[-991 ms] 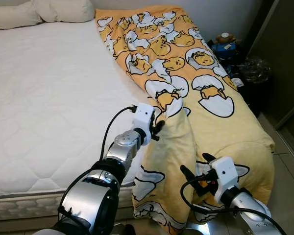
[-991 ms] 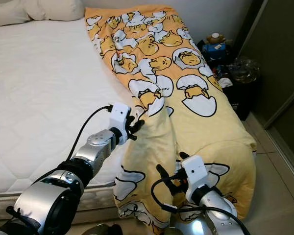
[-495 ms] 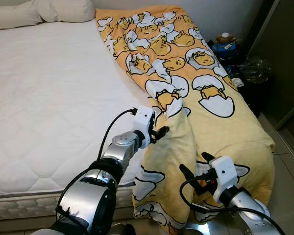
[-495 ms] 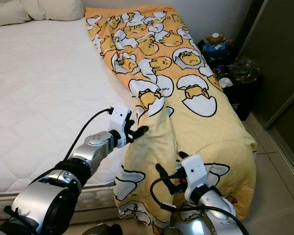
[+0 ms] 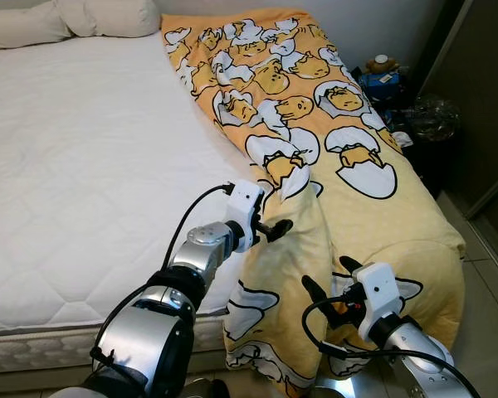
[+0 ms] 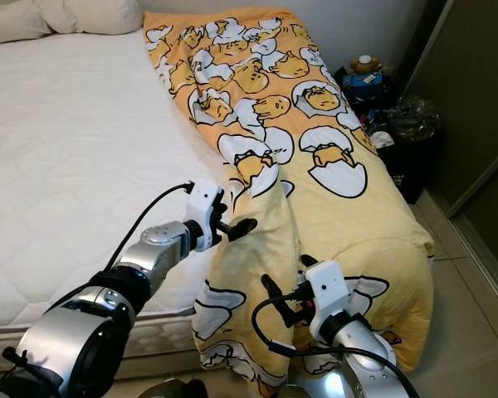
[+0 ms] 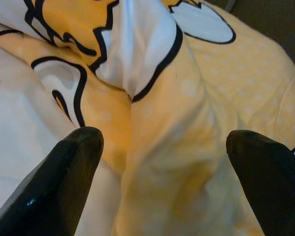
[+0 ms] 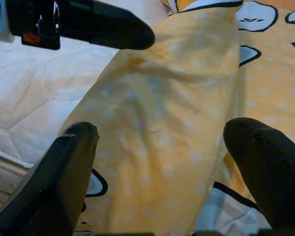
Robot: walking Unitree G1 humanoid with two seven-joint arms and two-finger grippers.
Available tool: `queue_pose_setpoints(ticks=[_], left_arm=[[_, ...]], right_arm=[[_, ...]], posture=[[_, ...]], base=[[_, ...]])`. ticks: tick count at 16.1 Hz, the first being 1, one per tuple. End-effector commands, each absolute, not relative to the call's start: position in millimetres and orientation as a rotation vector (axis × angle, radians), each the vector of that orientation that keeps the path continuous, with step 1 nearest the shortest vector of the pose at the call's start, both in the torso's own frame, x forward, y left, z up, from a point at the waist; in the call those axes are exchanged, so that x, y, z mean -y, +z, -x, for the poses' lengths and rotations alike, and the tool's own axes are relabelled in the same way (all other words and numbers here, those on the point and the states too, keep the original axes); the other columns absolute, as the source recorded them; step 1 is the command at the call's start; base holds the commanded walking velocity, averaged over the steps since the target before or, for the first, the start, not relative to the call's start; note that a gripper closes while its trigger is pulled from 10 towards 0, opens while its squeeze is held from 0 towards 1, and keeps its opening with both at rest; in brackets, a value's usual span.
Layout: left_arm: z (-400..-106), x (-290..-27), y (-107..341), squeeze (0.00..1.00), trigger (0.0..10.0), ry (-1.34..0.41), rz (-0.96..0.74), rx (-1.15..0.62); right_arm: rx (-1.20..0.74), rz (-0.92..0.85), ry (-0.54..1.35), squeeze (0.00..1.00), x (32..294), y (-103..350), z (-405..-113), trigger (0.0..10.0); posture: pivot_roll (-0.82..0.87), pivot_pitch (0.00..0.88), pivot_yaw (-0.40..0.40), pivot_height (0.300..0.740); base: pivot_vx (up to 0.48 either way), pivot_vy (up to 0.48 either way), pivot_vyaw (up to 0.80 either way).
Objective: Clean up the room
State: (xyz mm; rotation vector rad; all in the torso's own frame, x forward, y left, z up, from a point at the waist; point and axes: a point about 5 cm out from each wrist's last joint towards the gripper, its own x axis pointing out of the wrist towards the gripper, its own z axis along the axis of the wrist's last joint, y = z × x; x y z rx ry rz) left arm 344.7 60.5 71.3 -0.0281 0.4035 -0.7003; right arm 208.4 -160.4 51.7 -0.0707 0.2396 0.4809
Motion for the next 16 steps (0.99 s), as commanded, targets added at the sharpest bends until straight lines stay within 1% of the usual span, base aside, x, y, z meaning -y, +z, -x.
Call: queue_pose_setpoints(ticks=[1, 5, 9, 10, 12, 13, 14, 15, 16], left_arm=[[-340, -62, 64, 1.0, 10.0, -0.702, -0.008, -0.416], [-334, -59, 57, 1.0, 10.0, -0.72, -0.022, -0.448], [-330, -51, 53, 1.0, 10.0, -0.735, -0.025, -0.464], [-330, -49, 53, 1.0, 10.0, -0.738, -0.023, -0.467], [-329, -46, 53, 1.0, 10.0, -0.738, -0.018, -0.471], [-327, -44, 50, 0.88, 10.0, -0.747, -0.029, -0.486], [-326, -43, 49, 0.88, 10.0, -0.751, -0.042, -0.49], [-324, -41, 47, 0.0, 10.0, -0.755, -0.053, -0.497], [-319, -35, 43, 0.0, 10.0, -0.766, -0.059, -0.515]], right_arm=[[-0.221, 0.068, 0.472, 0.0, 162, 55, -210, 10.0], [-0.248, 0.089, 0.515, 0.0, 165, 51, -201, 10.0], [-0.309, 0.217, 0.653, 0.0, 179, 41, -170, 10.0], [-0.32, 0.238, 0.662, 0.0, 183, 38, -166, 10.0], [-0.324, 0.233, 0.622, 0.0, 189, 28, -168, 10.0], [-0.339, 0.219, 0.586, 0.0, 192, 9, -175, 10.0], [-0.346, 0.215, 0.581, 0.0, 192, 4, -177, 10.0], [-0.36, 0.212, 0.576, 0.0, 191, -3, -178, 10.0], [-0.375, 0.213, 0.574, 0.0, 187, -13, -178, 10.0]], posture=[[-0.25, 0.051, 0.052, 0.736], [-0.26, 0.051, 0.051, 0.736], [-0.27, 0.051, 0.042, 0.736], [-0.27, 0.051, 0.043, 0.736], [-0.27, 0.05, 0.045, 0.736], [-0.28, 0.049, 0.049, 0.736], [-0.28, 0.049, 0.051, 0.736], [-0.28, 0.05, 0.053, 0.736], [-0.28, 0.052, 0.056, 0.736]], base=[[0.0, 0.0, 0.0], [0.0, 0.0, 0.0], [0.0, 0.0, 0.0], [0.0, 0.0, 0.0], [0.0, 0.0, 0.0], [0.0, 0.0, 0.0], [0.0, 0.0, 0.0], [0.0, 0.0, 0.0], [0.0, 0.0, 0.0]])
